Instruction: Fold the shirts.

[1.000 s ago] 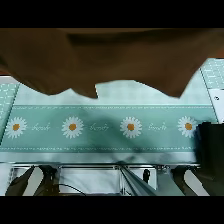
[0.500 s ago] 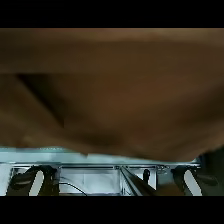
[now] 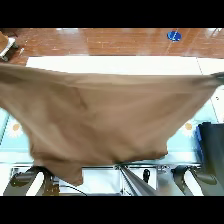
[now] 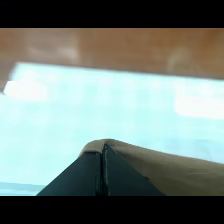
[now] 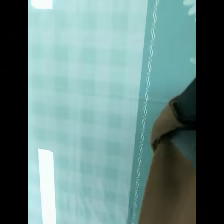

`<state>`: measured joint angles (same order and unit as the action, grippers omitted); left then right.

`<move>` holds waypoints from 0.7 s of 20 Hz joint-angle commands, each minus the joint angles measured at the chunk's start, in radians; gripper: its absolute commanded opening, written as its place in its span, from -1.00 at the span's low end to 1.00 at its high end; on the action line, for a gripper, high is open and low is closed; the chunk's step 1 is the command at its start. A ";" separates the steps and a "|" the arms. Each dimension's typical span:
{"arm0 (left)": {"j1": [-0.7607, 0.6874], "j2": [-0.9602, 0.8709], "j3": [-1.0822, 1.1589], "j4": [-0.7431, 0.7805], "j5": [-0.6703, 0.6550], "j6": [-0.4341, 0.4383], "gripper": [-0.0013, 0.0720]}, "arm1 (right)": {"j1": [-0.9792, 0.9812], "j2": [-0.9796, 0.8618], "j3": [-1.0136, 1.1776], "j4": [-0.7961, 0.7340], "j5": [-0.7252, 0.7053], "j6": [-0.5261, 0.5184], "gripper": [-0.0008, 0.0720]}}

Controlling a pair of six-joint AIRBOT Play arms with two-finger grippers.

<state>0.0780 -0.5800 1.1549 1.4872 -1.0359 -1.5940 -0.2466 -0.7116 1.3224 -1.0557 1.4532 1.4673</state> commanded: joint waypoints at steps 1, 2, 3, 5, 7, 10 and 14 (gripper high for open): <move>-0.003 -0.208 -0.114 -0.143 0.260 -0.008 -0.92 | 0.024 -0.165 -0.150 0.057 -0.219 -0.102 -0.92; -0.003 -0.290 -0.106 -0.178 0.314 -0.008 -0.92 | 0.027 -0.250 -0.144 0.076 -0.272 -0.121 -0.92; -0.003 -0.376 -0.090 -0.203 0.354 -0.008 -0.92 | 0.028 -0.340 -0.131 0.091 -0.320 -0.128 -0.92; -0.003 -0.570 -0.013 -0.213 0.370 -0.008 -0.92 | 0.028 -0.521 -0.060 0.094 -0.369 -0.130 -0.92; -0.004 -0.744 0.093 -0.222 0.354 -0.008 -0.92 | 0.028 -0.693 0.058 0.105 -0.370 -0.128 -0.92; -0.003 -0.955 0.285 -0.272 0.262 -0.009 -0.92 | 0.028 -0.893 0.243 0.119 -0.347 -0.073 -0.92; -0.003 -1.091 0.476 -0.317 0.082 0.001 -0.91 | 0.028 -0.989 0.336 0.111 -0.287 -0.032 -0.92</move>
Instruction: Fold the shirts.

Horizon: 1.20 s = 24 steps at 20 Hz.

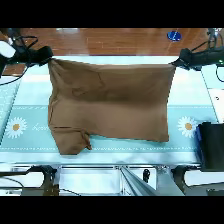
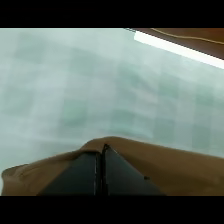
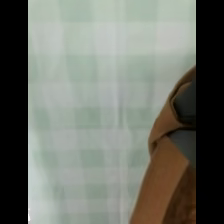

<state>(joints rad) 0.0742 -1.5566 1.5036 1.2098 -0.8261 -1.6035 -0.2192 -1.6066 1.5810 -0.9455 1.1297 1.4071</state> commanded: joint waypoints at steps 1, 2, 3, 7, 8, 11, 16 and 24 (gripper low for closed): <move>0.003 -0.113 0.136 -0.040 -0.156 0.045 -0.91 | 0.001 -0.094 0.078 -0.011 0.053 0.023 -0.92; 0.009 -0.104 0.141 -0.040 -0.197 0.095 -0.91 | -0.003 -0.090 0.078 -0.009 0.081 0.016 -0.92; 0.021 -0.091 0.141 -0.039 -0.241 0.147 -0.91 | -0.012 -0.083 0.078 -0.006 0.122 0.000 -0.92; 0.118 -0.066 0.138 -0.040 -0.459 0.242 -0.91 | -0.042 -0.047 0.076 -0.021 0.281 -0.040 -0.92; 0.133 -0.068 0.121 -0.040 -0.491 0.242 -0.91 | -0.040 -0.045 0.076 -0.050 0.313 -0.040 -0.92; 0.128 -0.068 -0.008 -0.040 -0.489 0.267 -0.91 | -0.021 -0.045 0.020 -0.106 0.333 -0.040 -0.92; 0.111 -0.088 -0.228 -0.036 -0.396 0.276 -0.91 | 0.011 -0.045 -0.195 -0.125 0.249 -0.040 -0.92; 0.129 -0.100 -0.192 -0.041 -0.491 0.229 0.42 | 0.007 -0.023 -0.282 -0.137 0.236 0.022 0.16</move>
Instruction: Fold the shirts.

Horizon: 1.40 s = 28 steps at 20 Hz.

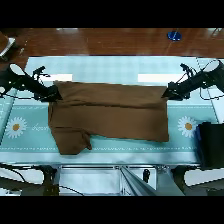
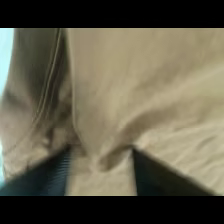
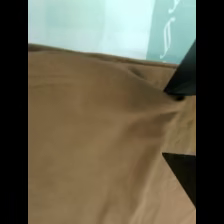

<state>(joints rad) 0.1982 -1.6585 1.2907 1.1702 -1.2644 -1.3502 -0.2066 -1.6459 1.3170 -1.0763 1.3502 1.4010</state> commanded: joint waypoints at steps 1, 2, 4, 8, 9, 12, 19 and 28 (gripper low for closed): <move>0.010 0.014 0.041 -0.004 -0.077 -0.035 0.42 | -0.016 0.045 -0.018 -0.011 0.024 0.027 0.16; 0.018 0.039 0.051 -0.004 -0.097 -0.039 0.42 | -0.031 0.083 -0.018 -0.030 0.030 0.027 0.17; 0.043 0.113 0.023 -0.003 -0.117 -0.026 0.42 | -0.071 0.192 -0.047 -0.095 0.026 0.028 0.17; 0.172 0.304 -0.298 -0.029 -0.107 0.024 0.42 | -0.117 0.522 -0.425 -0.067 -0.147 0.026 0.17; 0.220 0.362 -0.404 -0.078 -0.093 0.042 0.42 | -0.114 0.613 -0.546 -0.006 -0.201 0.005 0.17; 0.364 0.475 -0.615 -0.065 -0.086 -0.034 0.42 | -0.114 0.838 -0.832 0.233 -0.288 -0.071 0.17; 0.463 0.494 -0.805 -0.231 -0.054 0.075 0.42 | -0.114 0.900 -0.890 0.354 -0.293 -0.078 0.16; 0.262 0.467 -0.882 -0.312 0.091 0.135 -0.76 | -0.142 0.900 -0.888 0.407 -0.389 -0.019 0.16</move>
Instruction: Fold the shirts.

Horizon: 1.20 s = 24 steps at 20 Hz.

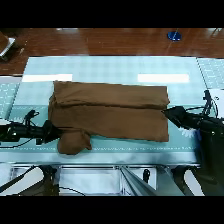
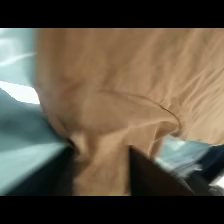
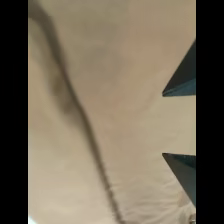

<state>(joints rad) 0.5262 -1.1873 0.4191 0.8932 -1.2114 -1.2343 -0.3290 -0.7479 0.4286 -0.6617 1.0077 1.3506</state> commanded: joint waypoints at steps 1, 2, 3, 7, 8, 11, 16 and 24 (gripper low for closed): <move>-0.084 -0.004 -0.008 -0.056 0.039 0.033 -0.92 | -0.063 0.002 0.002 -0.080 -0.027 0.059 0.16; -0.091 -0.003 -0.003 -0.075 0.021 0.051 -0.92 | -0.111 0.002 0.002 -0.192 0.013 0.101 0.15; -0.090 -0.003 0.002 -0.087 -0.004 0.072 -0.92 | -0.158 0.002 0.000 -0.348 0.085 0.164 0.15; -0.090 -0.003 0.016 -0.092 -0.030 0.075 -0.92 | -0.206 0.000 -0.095 -0.471 0.281 0.143 0.14; -0.090 -0.002 0.016 -0.094 -0.030 0.075 -0.92 | -0.186 -0.008 -0.095 -0.422 0.285 0.114 0.15; -0.090 0.000 0.016 -0.100 -0.037 0.075 -0.91 | -0.121 -0.097 -0.094 -0.410 0.292 0.093 0.14; -0.090 0.000 0.016 -0.109 -0.055 0.097 -0.91 | -0.055 -0.206 -0.092 -0.295 0.132 0.093 0.14; -0.078 0.003 0.072 -0.126 -0.072 0.105 -0.92 | -0.050 -0.284 -0.040 -0.107 0.166 -0.124 -0.92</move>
<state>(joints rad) 0.4400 -1.1877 0.4541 0.7845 -1.2644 -1.1355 -0.3817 -1.0134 0.3531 -0.8318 1.1248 1.3293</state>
